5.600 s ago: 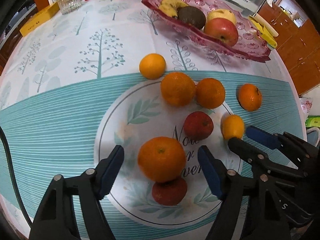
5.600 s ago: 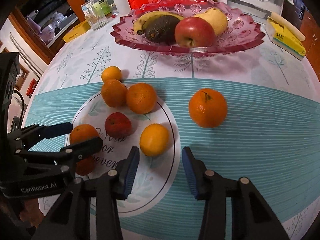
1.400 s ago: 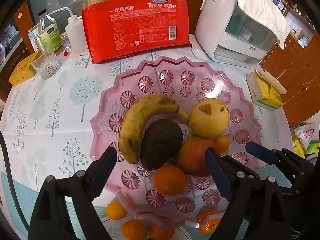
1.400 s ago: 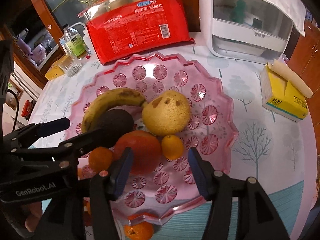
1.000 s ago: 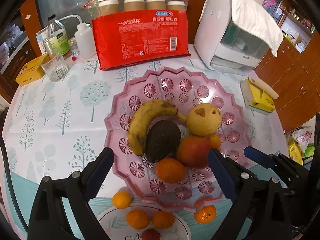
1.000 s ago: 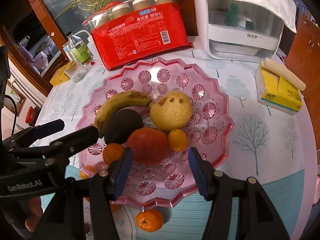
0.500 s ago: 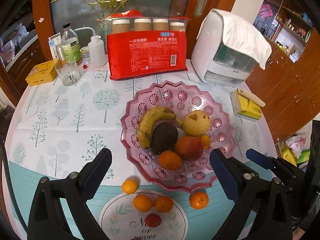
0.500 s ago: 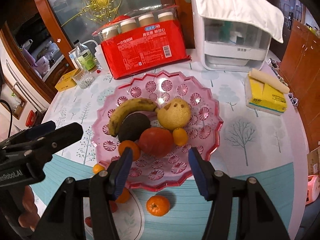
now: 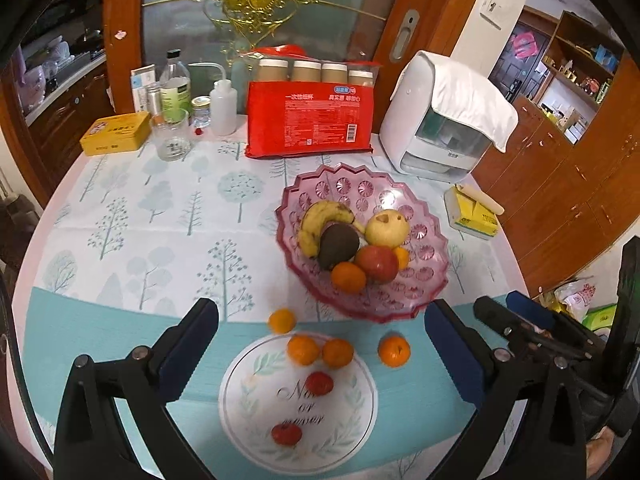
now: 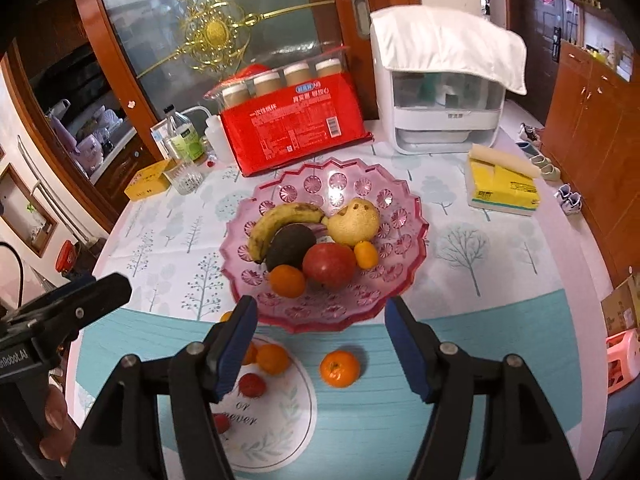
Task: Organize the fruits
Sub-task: 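Move both tools back toward the plate of remaining fruit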
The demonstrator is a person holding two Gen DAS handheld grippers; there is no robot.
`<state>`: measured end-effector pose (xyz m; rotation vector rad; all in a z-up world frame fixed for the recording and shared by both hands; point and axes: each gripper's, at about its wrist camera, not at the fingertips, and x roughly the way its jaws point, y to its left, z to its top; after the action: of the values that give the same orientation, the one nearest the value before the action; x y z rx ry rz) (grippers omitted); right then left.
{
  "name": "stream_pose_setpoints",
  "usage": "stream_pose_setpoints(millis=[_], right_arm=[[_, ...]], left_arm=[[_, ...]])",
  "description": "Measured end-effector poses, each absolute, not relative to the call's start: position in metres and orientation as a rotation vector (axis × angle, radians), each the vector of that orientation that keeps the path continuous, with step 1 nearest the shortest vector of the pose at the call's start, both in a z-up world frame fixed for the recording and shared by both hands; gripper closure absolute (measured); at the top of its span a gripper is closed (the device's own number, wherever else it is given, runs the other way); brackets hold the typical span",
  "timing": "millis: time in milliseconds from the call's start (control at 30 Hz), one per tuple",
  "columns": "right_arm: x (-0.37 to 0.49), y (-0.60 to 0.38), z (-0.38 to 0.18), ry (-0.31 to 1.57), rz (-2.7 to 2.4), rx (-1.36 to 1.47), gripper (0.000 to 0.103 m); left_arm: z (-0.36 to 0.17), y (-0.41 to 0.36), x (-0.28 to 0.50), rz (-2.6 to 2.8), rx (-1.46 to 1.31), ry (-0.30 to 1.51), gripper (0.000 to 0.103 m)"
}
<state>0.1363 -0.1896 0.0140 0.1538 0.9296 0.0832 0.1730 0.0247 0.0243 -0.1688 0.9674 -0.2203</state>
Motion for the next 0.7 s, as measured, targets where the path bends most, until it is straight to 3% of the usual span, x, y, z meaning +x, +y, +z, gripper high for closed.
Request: stream_pose_setpoints(millis=[233, 367, 700], right_arm=[[0.104, -0.169, 0.022, 0.913, 0.027, 0.098, 0.035], [0.085, -0.162, 0.021, 0.911, -0.006, 0.104, 0.027], [0.056, -0.146, 0.003, 0.918, -0.03, 0.074, 0.027]], left_arm=[[0.027, 0.049, 0.13, -0.225, -0.129, 0.945, 0.0], [0.021, 0.061, 0.11, -0.238, -0.109, 0.948, 0.0], [-0.011, 0.076, 0.088, -0.255, -0.083, 0.988, 0.0]])
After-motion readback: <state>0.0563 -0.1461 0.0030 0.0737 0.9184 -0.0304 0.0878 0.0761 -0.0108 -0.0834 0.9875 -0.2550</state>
